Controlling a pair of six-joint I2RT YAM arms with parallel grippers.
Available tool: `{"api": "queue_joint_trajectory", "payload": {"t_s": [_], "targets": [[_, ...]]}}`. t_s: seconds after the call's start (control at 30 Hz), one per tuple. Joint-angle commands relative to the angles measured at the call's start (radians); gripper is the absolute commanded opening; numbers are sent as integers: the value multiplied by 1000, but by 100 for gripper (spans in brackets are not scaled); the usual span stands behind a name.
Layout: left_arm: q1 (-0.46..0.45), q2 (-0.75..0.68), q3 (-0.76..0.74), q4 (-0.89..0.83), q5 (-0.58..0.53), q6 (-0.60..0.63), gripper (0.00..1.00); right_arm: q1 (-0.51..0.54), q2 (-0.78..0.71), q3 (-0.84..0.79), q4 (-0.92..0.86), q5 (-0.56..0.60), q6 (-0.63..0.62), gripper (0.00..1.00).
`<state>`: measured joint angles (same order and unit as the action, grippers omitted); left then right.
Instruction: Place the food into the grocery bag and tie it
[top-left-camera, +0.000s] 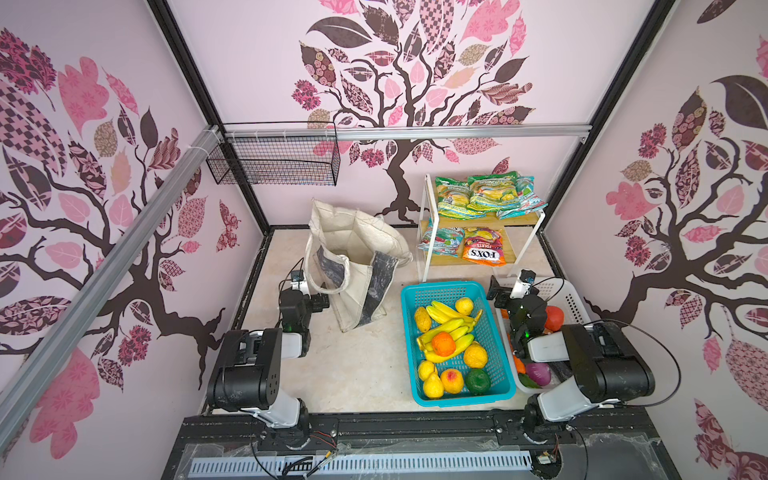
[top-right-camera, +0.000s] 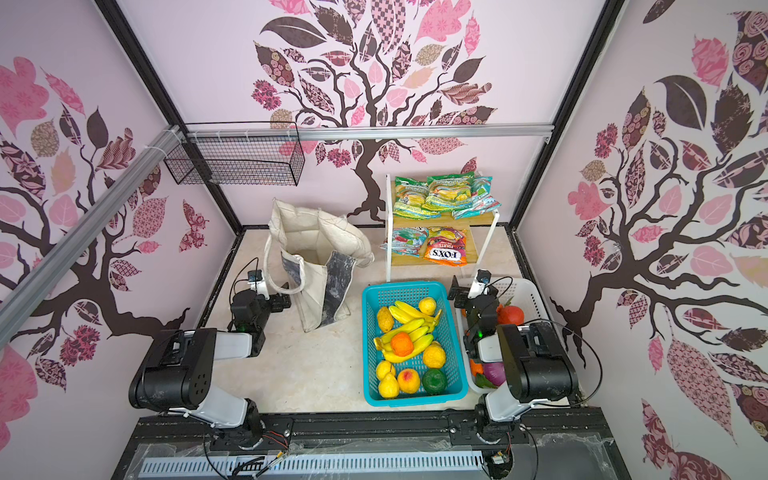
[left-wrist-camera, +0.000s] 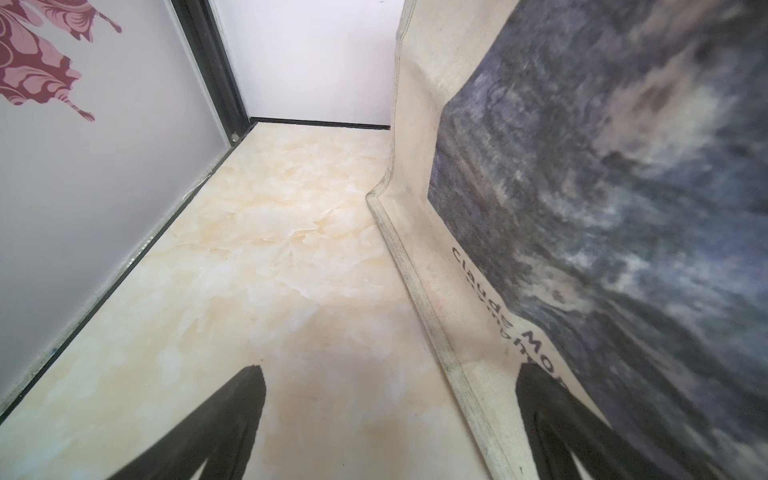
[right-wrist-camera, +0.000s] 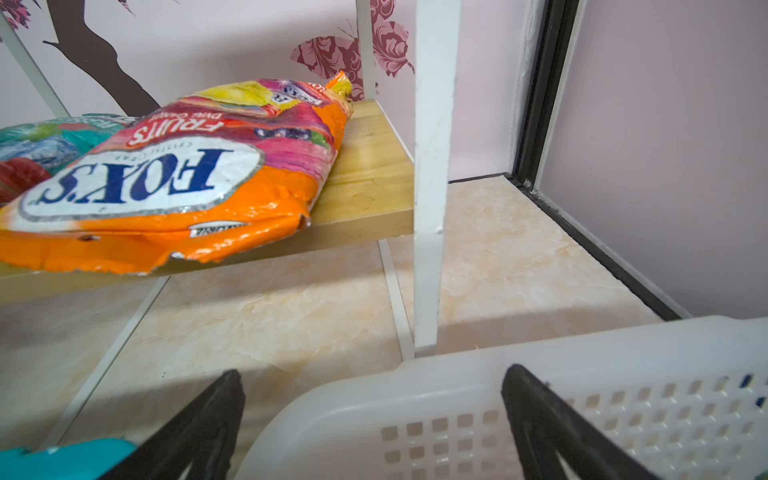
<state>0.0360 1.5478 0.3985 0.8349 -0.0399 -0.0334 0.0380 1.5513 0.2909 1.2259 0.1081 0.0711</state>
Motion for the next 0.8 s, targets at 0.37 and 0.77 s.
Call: {"api": "queue_joint_trajectory", "payload": {"t_s": [0.37, 0.77], "targets": [[4, -216, -150, 73, -210, -73, 98, -1, -168, -76, -97, -65, -39, 100], [4, -531, -173, -290, -75, 85, 98, -2, -379, 15, -413, -51, 110, 100]]}}
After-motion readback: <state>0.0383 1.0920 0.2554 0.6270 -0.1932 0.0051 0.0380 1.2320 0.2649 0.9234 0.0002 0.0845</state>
